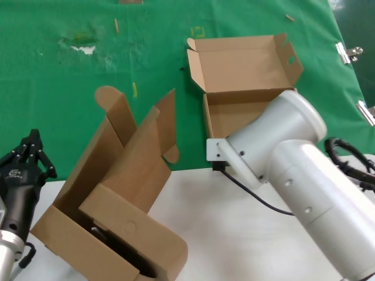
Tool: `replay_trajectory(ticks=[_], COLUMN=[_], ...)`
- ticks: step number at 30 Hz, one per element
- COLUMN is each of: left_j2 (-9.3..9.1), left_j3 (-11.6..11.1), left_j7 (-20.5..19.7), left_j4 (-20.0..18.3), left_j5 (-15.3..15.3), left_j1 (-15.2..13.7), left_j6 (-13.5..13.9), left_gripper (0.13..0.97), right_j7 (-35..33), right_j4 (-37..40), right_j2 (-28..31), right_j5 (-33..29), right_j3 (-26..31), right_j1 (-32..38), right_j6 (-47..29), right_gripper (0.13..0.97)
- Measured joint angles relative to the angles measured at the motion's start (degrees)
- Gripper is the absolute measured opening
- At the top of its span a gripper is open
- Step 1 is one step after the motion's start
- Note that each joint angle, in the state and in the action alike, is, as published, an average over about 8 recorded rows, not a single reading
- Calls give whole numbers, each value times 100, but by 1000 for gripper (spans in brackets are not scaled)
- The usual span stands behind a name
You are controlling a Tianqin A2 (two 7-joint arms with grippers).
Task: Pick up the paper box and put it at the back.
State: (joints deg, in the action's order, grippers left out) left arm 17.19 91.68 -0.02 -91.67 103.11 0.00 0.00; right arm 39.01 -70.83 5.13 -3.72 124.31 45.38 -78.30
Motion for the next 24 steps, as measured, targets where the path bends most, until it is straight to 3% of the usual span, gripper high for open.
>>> replay_trajectory(ticks=[6, 13, 24], left_j2=[0, 0, 0], left_j3=[0, 0, 0], left_j7=[0, 0, 0], left_j4=[0, 0, 0], left_j5=[0, 0, 0], left_j1=[0, 0, 0], left_j6=[0, 0, 0], left_gripper=[140, 140, 140], right_j7=[-176, 34, 113], right_j4=[-727, -1778, -3119], right_j2=[257, 754, 1409], right_j5=[443, 1314, 1648], right_j3=[-111, -241, -1160], right_j1=[66, 285, -101], right_j6=[-575, -1018, -467], right_gripper=[327, 495, 727])
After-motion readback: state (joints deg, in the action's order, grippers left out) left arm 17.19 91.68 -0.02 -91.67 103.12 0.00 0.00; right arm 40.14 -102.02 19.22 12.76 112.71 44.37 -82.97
